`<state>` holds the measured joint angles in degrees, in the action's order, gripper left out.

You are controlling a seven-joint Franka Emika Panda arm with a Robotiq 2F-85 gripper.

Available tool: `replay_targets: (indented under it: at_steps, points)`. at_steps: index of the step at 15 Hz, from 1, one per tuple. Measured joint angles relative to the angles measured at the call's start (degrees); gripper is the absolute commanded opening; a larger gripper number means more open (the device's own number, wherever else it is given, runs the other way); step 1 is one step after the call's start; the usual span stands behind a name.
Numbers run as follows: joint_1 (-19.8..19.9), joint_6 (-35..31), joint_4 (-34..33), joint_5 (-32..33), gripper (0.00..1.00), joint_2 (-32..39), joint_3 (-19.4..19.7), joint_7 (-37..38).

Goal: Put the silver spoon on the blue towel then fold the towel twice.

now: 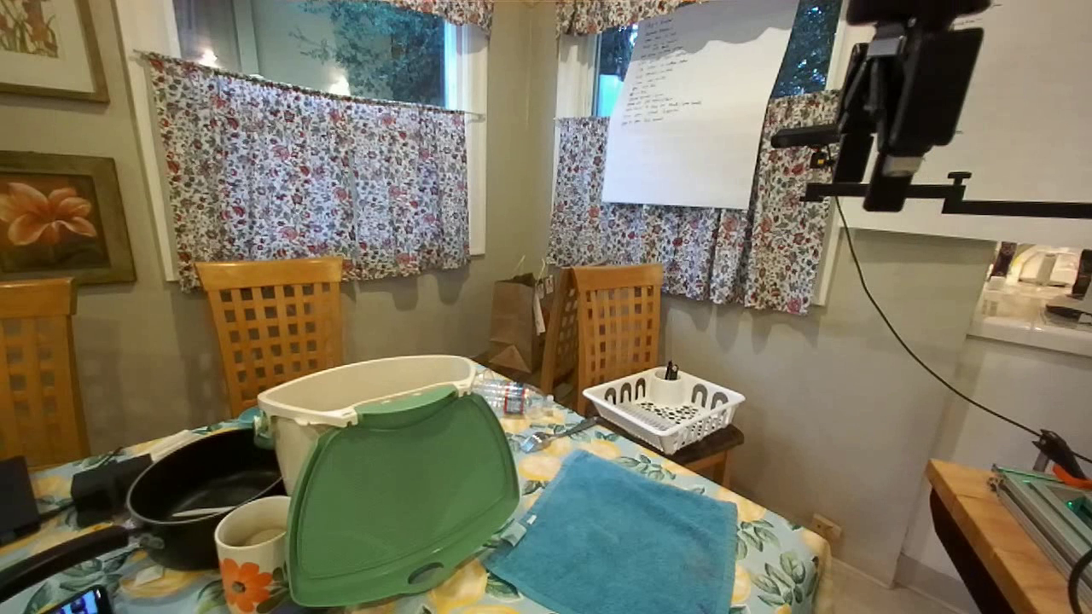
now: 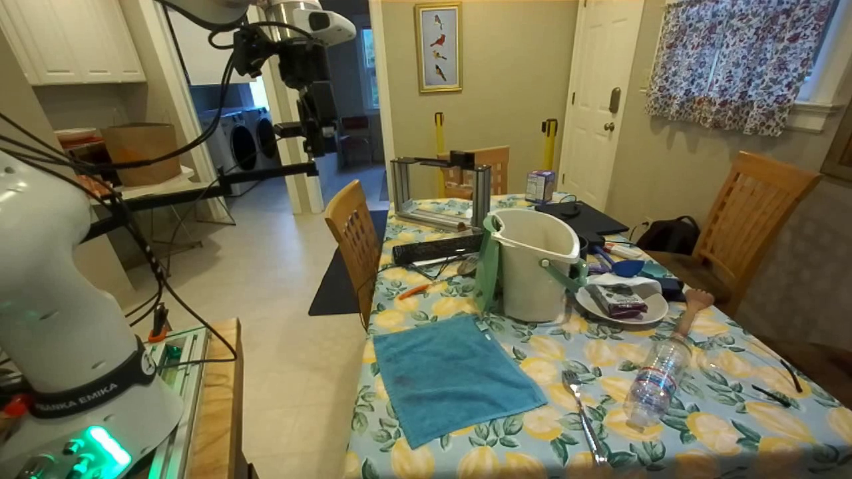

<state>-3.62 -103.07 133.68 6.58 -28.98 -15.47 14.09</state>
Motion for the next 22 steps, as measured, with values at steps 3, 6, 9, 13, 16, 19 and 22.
replay_targets:
  at_steps: [3,6,9,13,16,19,22]
  points:
    - [0.8,-6.4,-0.6,0.0,1.0,2.7,3.6,0.3]
    - [1.3,-13.6,-0.8,-0.1,1.0,6.2,8.0,-2.9]
    - [1.3,-18.0,-0.9,-1.5,1.0,9.0,12.2,-8.8]
    - [1.9,-19.6,-1.2,-5.5,1.0,12.2,18.4,-18.2]
    - [3.8,-21.4,-1.9,-5.5,1.0,14.9,21.5,-22.6]
    - [5.7,-24.9,-2.1,-5.5,1.0,18.0,23.5,-26.4]
    - [7.5,-29.0,-2.3,-4.8,1.0,21.0,23.7,-25.8]
